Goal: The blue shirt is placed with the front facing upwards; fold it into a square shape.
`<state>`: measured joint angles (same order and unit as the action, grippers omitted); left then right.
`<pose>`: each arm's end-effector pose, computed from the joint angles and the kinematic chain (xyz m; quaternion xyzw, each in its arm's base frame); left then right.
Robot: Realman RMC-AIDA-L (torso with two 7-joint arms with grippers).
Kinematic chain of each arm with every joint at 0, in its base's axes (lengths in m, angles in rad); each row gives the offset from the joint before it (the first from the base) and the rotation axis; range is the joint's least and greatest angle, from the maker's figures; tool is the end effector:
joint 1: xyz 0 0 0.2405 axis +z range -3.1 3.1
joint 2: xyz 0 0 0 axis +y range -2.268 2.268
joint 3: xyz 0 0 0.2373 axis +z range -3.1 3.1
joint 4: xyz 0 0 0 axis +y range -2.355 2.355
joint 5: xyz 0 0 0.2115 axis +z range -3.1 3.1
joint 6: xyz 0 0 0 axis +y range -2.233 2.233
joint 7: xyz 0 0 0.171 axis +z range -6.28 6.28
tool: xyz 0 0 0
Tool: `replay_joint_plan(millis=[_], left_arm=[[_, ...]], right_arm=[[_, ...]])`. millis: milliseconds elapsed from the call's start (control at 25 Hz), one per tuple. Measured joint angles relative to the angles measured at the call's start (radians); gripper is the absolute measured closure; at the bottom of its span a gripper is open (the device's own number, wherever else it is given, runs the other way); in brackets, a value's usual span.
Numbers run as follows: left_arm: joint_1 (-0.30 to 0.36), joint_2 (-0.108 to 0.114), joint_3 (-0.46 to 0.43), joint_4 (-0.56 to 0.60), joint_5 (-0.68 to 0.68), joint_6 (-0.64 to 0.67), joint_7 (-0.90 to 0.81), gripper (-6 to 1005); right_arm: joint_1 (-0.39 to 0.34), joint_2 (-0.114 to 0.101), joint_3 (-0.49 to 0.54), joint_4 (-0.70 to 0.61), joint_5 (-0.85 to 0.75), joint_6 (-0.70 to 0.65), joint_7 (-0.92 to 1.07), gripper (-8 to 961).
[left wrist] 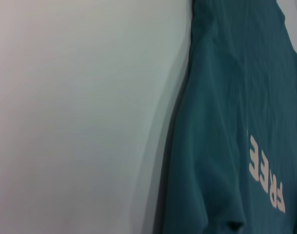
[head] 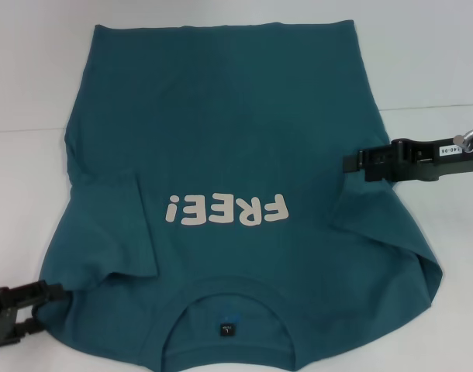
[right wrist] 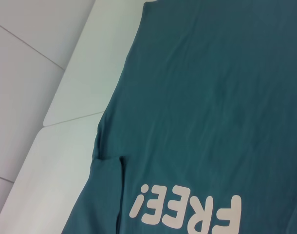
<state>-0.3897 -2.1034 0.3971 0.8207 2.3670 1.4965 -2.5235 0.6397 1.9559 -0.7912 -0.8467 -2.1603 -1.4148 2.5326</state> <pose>-0.3417 0.2931 0.0217 -0.5993 -0.7574 -0.2150 0.1446 0.2323 0.3988 0.0488 -0.7745 0.5899 0.1708 0.1517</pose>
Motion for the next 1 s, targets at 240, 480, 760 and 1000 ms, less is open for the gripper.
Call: replay_joint_plan(millis=[240, 480, 760, 1000], left_arm=[[-0.023, 0.006, 0.0, -0.013, -0.003, -0.05, 0.001, 191], [-0.057, 0.015, 0.0, -0.041, -0.005, -0.101, 0.003, 192], [-0.061, 0.011, -0.002, -0.038, -0.006, -0.073, 0.002, 197], [-0.047, 0.014, -0.02, -0.035, -0.006, -0.07, -0.001, 230]], right_arm=[[0.0, -0.001, 0.001, 0.0, 0.0, 0.0, 0.0, 294], [-0.003, 0.0, 0.001, 0.0, 0.001, -0.001, 0.0, 294], [-0.006, -0.001, 0.011, 0.0, 0.001, -0.001, 0.0, 294], [-0.008, -0.003, 0.015, 0.0, -0.001, -0.002, -0.001, 294]])
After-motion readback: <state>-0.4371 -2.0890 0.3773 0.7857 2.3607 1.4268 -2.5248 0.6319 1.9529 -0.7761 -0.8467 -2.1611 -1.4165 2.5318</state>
